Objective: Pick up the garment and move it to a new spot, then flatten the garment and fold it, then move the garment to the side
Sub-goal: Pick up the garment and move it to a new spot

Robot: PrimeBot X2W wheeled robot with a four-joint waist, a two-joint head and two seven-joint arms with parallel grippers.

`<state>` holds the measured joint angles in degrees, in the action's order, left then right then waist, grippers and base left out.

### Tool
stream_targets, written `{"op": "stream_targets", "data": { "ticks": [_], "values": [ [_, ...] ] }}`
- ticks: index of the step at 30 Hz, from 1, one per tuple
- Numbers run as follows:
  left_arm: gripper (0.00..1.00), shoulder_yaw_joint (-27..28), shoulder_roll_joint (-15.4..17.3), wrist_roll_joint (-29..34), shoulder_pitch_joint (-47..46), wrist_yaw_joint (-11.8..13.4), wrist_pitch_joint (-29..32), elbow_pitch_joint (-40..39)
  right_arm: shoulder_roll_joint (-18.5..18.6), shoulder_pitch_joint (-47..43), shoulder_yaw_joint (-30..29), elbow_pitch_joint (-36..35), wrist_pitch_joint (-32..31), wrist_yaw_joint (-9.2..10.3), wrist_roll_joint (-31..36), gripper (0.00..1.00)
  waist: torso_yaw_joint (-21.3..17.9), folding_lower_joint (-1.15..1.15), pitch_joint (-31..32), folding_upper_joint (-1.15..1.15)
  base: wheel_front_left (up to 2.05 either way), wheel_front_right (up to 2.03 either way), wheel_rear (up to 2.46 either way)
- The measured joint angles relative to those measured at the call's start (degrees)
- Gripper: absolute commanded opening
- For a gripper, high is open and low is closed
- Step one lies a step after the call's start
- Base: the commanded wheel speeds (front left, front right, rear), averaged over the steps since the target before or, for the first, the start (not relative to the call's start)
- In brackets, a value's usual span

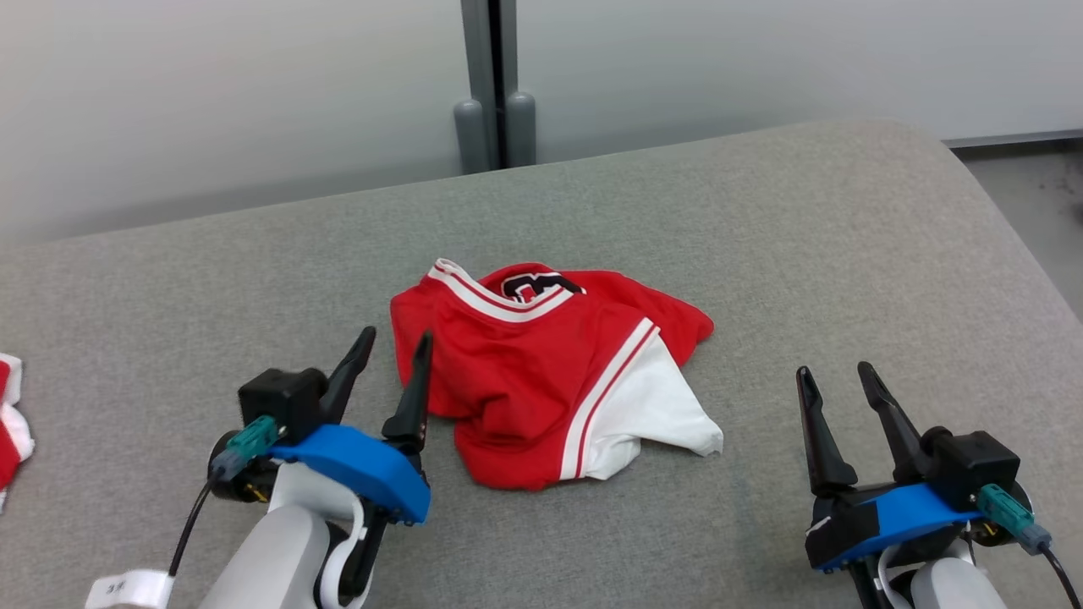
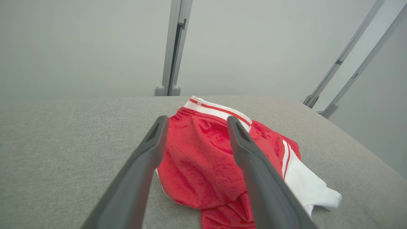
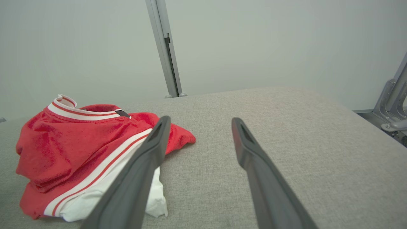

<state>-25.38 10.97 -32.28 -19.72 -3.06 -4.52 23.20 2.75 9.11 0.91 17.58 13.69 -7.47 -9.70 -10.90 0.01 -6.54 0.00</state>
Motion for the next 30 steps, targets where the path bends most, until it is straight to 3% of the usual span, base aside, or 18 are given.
{"op": "stream_targets", "data": {
  "ticks": [4,7,13,19,30],
  "values": [
    [1.00,2.87,0.49,-1.01,3.80,0.44,-7.35,-1.87,-0.01,-1.25,-1.30,-1.10,-1.19,0.00,0.68,1.00,2.24,-0.01,1.42,0.00,0.00,0.00,0.00],
    [1.00,5.23,1.87,-0.45,6.95,1.24,-9.53,-3.22,0.01,-2.31,-2.70,-2.07,-2.09,0.00,1.08,1.00,3.82,-0.01,2.19,0.00,0.00,0.00,0.00],
    [1.00,12.44,2.68,2.09,12.84,2.78,-10.48,-9.51,0.00,-3.99,-3.98,-3.68,-3.69,-0.01,1.59,1.00,6.05,-0.01,3.38,0.00,0.00,0.00,0.00],
    [1.00,19.14,-0.25,6.44,20.85,2.90,-10.47,-14.54,0.00,-5.75,-3.63,-4.27,-5.83,0.00,1.70,1.00,6.92,-0.01,4.89,0.00,0.00,0.00,0.00],
    [1.00,19.92,-0.90,11.44,25.45,2.52,-10.48,-12.96,0.00,-7.58,-4.12,-4.14,-9.14,0.00,1.86,1.00,7.09,-0.01,6.09,0.00,0.00,0.00,0.00]
  ]
}}
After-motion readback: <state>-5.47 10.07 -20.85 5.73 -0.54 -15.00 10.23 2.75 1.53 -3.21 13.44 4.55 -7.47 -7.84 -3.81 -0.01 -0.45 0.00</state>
